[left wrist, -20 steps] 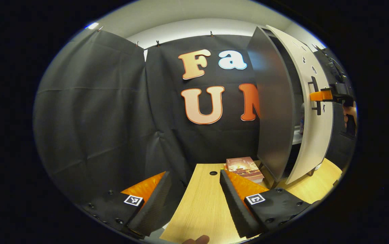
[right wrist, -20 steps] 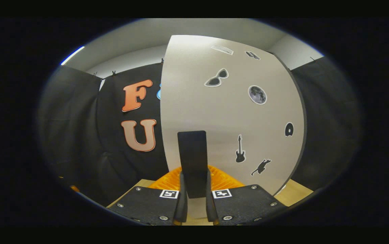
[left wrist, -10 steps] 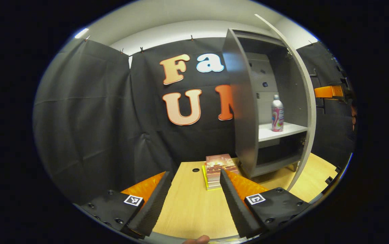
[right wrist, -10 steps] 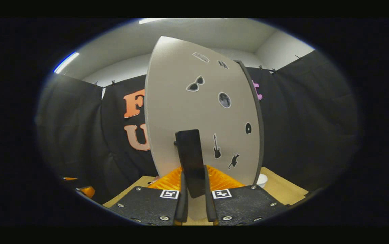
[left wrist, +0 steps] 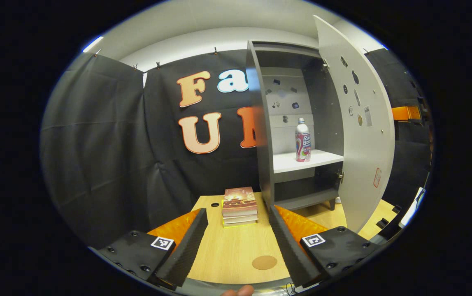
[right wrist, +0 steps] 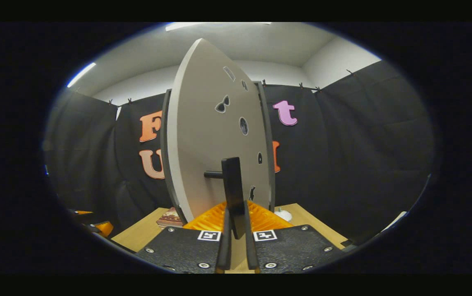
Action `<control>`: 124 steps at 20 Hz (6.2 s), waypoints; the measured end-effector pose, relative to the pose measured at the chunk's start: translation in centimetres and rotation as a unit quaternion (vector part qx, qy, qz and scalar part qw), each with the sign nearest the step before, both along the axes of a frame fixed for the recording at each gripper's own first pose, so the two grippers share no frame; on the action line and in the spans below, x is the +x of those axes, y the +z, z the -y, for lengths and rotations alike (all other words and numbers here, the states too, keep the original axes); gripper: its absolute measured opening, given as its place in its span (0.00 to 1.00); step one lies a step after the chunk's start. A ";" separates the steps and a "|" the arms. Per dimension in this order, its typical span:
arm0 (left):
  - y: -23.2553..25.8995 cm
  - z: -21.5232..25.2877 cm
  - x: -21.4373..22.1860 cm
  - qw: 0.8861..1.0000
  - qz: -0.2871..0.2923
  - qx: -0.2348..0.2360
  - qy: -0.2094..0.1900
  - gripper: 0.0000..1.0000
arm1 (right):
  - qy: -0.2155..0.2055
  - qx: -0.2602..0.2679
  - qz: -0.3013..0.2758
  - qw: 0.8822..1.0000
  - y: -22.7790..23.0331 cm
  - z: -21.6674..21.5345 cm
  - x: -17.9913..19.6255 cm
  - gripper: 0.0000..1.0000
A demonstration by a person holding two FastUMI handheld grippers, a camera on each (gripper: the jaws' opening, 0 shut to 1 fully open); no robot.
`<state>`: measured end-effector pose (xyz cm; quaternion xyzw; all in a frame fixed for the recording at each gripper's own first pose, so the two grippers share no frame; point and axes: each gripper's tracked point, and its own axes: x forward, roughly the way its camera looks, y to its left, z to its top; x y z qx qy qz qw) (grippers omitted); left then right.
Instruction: Open the cabinet door with the right hand, grasp the bottle in the cabinet with the left hand and place it on the coaster, then close the cabinet door with the right hand.
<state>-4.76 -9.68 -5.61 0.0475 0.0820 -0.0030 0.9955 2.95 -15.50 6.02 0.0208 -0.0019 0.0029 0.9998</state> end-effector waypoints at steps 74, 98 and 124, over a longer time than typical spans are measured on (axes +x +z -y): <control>3.8 29.6 40.8 0.985 0.074 -0.054 -0.145 0.97 | -0.070 -0.042 -0.053 0.995 -4.4 3.7 3.4 0.47; -13.3 13.7 16.7 0.996 -0.021 0.009 -0.081 0.85 | 0.010 -0.008 -0.109 0.994 -10.7 -1.5 -7.2 0.47; -29.8 5.9 9.3 0.994 -0.107 -0.005 -0.005 0.86 | 0.060 0.002 -0.230 0.971 -18.4 -5.3 -8.1 0.49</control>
